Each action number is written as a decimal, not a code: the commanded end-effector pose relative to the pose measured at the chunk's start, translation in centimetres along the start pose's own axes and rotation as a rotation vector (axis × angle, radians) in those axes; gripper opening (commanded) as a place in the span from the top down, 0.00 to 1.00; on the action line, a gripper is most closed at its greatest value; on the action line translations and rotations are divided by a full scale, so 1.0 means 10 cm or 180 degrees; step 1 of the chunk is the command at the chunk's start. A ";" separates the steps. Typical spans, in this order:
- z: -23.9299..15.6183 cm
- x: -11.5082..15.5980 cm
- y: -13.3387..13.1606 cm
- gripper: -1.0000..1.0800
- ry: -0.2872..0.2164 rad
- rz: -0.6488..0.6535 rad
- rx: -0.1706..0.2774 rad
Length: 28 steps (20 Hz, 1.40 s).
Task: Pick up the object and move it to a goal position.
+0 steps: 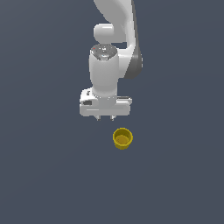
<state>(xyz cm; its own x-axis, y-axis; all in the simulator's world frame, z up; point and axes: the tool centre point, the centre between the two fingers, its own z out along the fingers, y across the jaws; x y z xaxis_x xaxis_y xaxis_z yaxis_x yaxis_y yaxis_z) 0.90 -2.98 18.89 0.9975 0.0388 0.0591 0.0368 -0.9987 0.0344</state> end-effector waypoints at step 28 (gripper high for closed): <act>-4.01 0.38 0.16 0.38 0.3137 -0.1182 0.0078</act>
<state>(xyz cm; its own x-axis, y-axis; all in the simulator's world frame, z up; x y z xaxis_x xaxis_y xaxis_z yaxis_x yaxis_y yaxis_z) 2.77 -2.46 57.61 0.4759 0.3440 0.8094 0.3410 -0.9205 0.1908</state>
